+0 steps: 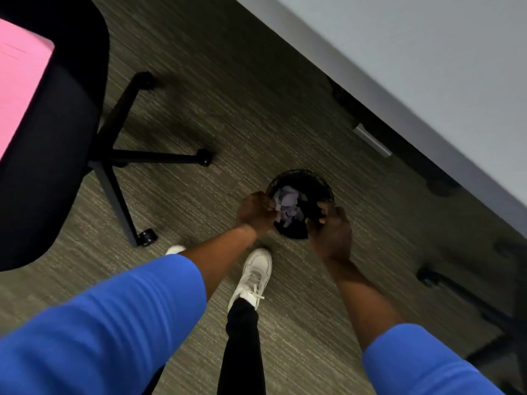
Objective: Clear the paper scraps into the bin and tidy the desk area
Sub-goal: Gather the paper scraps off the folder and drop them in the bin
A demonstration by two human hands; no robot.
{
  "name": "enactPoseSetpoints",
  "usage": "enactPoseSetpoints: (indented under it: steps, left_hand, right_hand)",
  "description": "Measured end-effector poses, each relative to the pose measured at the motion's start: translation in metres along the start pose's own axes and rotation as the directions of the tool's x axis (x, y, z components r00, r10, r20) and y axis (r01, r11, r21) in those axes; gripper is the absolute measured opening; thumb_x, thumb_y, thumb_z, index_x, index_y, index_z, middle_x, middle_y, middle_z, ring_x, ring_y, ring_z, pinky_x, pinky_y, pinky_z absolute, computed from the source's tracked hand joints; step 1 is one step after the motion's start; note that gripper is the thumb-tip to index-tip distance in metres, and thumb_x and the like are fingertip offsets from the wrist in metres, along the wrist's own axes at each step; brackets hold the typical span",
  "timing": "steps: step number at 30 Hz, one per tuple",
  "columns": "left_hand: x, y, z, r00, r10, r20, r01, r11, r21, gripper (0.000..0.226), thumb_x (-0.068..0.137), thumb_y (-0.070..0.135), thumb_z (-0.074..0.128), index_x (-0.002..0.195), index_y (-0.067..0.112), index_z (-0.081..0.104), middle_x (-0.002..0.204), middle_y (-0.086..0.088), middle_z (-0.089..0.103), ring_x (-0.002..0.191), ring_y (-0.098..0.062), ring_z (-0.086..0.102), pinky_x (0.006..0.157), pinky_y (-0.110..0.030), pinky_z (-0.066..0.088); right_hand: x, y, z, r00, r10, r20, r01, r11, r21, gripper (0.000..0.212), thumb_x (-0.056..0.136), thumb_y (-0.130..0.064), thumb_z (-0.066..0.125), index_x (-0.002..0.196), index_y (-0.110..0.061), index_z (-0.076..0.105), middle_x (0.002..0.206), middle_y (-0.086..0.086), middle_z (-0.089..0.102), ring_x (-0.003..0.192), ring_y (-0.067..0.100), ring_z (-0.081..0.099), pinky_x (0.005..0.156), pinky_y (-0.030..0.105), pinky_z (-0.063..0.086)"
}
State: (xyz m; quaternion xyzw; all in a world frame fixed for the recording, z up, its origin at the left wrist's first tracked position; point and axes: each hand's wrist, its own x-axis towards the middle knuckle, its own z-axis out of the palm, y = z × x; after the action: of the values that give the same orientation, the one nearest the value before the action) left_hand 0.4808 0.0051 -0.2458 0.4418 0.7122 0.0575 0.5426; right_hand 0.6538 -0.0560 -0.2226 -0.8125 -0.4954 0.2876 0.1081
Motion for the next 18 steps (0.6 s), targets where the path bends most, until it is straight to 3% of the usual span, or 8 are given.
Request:
enactPoseSetpoints:
  steps: [4, 6, 7, 9, 12, 16, 18]
  left_hand:
    - [-0.007, -0.008, -0.023, 1.000, 0.004, 0.007, -0.004, 1.000, -0.011, 0.013, 0.090, 0.006, 0.075, 0.098, -0.004, 0.075, 0.101, -0.023, 0.080, 0.092, -0.036, 0.080, 0.086, -0.048, 0.065]
    - [-0.012, -0.010, -0.041, 0.998, 0.057, 0.008, -0.057, 0.998, -0.007, 0.006, 0.092, -0.008, 0.067, 0.087, -0.007, 0.070, 0.087, -0.023, 0.075, 0.073, -0.023, 0.075, 0.077, -0.040, 0.060]
    - [-0.012, -0.013, -0.050, 0.996, 0.085, 0.000, -0.085, 0.996, -0.023, 0.013, 0.092, -0.012, 0.064, 0.082, -0.003, 0.067, 0.081, -0.018, 0.070, 0.068, -0.017, 0.069, 0.075, -0.037, 0.055]
    - [-0.018, -0.014, -0.074, 0.998, 0.053, -0.020, -0.053, 0.999, 0.005, 0.004, 0.093, -0.002, 0.071, 0.092, 0.001, 0.073, 0.087, -0.007, 0.070, 0.077, -0.014, 0.067, 0.078, -0.034, 0.055]
    - [-0.028, -0.017, -0.119, 0.994, 0.037, -0.105, -0.030, 0.997, 0.071, 0.017, 0.091, 0.015, 0.077, 0.106, 0.009, 0.081, 0.102, -0.004, 0.081, 0.095, -0.021, 0.078, 0.083, -0.029, 0.062]
    - [-0.042, -0.019, -0.184, 0.971, 0.112, -0.209, -0.104, 0.993, 0.052, 0.008, 0.091, 0.021, 0.076, 0.096, 0.017, 0.080, 0.093, -0.002, 0.083, 0.095, -0.024, 0.078, 0.092, -0.041, 0.063]
    - [-0.048, -0.021, -0.220, 0.954, 0.108, -0.281, -0.110, 0.994, 0.006, 0.010, 0.091, 0.027, 0.079, 0.087, 0.019, 0.077, 0.084, 0.001, 0.081, 0.087, -0.021, 0.078, 0.090, -0.042, 0.063]
  right_hand:
    - [-0.006, -0.023, 0.004, 0.999, -0.013, 0.044, 0.013, 1.000, -0.010, 0.045, 0.098, -0.023, 0.071, 0.140, -0.008, 0.061, 0.140, 0.019, 0.065, 0.124, 0.040, 0.068, 0.098, 0.049, 0.056]
    - [-0.012, -0.038, 0.006, 0.998, -0.020, 0.068, 0.018, 0.999, 0.026, 0.044, 0.096, -0.020, 0.072, 0.138, -0.009, 0.062, 0.134, 0.018, 0.069, 0.119, 0.039, 0.070, 0.096, 0.051, 0.057]
    - [-0.014, -0.048, 0.007, 0.997, -0.021, 0.076, 0.017, 0.999, 0.046, 0.043, 0.095, -0.017, 0.073, 0.136, -0.008, 0.063, 0.131, 0.019, 0.070, 0.117, 0.039, 0.070, 0.095, 0.052, 0.057]
    - [-0.017, -0.068, 0.008, 0.995, -0.038, 0.092, 0.032, 0.997, 0.073, 0.041, 0.093, -0.012, 0.075, 0.133, -0.006, 0.066, 0.127, 0.020, 0.072, 0.116, 0.040, 0.070, 0.097, 0.053, 0.056]
    - [-0.024, -0.108, 0.009, 0.991, -0.055, 0.123, 0.039, 0.991, 0.131, 0.037, 0.092, -0.010, 0.074, 0.129, -0.012, 0.069, 0.116, 0.008, 0.076, 0.106, 0.028, 0.073, 0.097, 0.048, 0.058]
    - [-0.038, -0.161, 0.015, 0.964, -0.174, 0.200, 0.153, 0.981, 0.117, 0.041, 0.095, -0.016, 0.072, 0.135, -0.021, 0.065, 0.103, -0.006, 0.073, 0.097, 0.010, 0.065, 0.092, 0.033, 0.054]
    - [-0.045, -0.192, 0.016, 0.953, -0.198, 0.229, 0.185, 0.980, 0.080, 0.041, 0.100, -0.031, 0.069, 0.139, -0.023, 0.062, 0.110, -0.001, 0.077, 0.101, 0.015, 0.069, 0.089, 0.033, 0.054]
